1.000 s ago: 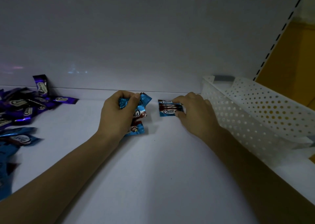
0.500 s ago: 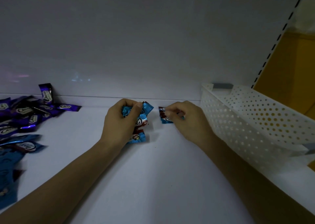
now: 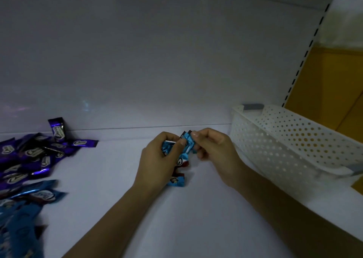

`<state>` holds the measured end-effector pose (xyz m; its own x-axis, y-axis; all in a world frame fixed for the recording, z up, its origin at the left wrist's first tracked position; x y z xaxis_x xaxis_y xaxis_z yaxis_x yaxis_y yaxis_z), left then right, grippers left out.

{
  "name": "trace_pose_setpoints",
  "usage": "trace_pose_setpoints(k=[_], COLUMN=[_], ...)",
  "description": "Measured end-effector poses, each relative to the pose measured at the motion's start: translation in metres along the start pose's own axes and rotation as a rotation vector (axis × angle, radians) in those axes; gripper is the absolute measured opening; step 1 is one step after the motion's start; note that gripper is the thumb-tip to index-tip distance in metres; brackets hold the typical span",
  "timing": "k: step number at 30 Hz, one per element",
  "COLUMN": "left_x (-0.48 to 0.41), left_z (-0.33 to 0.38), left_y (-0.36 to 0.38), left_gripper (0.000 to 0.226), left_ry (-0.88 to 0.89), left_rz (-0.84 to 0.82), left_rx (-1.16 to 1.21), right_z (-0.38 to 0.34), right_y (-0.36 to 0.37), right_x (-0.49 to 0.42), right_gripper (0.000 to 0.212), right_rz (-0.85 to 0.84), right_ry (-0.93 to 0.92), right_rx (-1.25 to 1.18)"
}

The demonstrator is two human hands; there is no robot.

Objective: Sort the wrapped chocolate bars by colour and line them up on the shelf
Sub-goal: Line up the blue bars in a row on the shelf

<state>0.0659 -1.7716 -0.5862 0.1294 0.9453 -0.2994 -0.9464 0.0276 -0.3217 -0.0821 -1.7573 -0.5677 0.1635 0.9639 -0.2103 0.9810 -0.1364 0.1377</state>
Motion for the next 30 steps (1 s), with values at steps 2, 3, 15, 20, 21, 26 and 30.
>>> trace_pose_setpoints(k=[2,3,15,20,21,26,30], left_x=[0.000,0.000,0.002,0.002,0.001,-0.001,-0.003], left_z=[-0.001,-0.001,0.002,0.001,0.001,0.003,0.001], left_y=[0.000,0.000,-0.003,-0.004,-0.004,-0.002,-0.001], left_gripper=[0.009,0.009,0.012,0.013,0.013,0.013,0.012], left_ry=[0.000,-0.004,-0.007,0.000,0.014,0.054,0.049], left_rz=[-0.008,-0.017,-0.008,0.023,0.028,0.060,0.071], left_rx=[-0.019,-0.027,-0.029,-0.080,-0.111,-0.205,-0.224], right_z=[-0.004,-0.006,-0.027,-0.024,-0.023,-0.021,-0.020], right_y=[-0.005,-0.008,-0.025,-0.031,-0.032,-0.040,-0.043], right_x=[-0.002,-0.002,0.003,0.002,0.001,-0.002,-0.002], right_gripper=[0.021,0.022,0.017,0.016,0.015,0.018,0.030], right_rz=[0.060,0.086,0.233,0.233,0.201,0.017,-0.092], right_ry=[-0.017,-0.025,-0.085,-0.081,-0.085,-0.200,-0.202], right_rx=[-0.016,-0.018,-0.105,0.027,0.050,0.517,0.808])
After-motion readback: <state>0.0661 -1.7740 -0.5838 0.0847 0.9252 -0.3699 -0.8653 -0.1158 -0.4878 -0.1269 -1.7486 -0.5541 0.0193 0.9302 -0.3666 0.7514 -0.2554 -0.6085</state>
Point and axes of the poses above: each hand's wrist, its own x-axis away from the middle knuckle, its own y-axis out of the palm, z = x × y, the point moved 1 cm from there along -x, towards the middle knuckle, and after that the axes turned 14 degrees about -x, right-handed, at the moved point
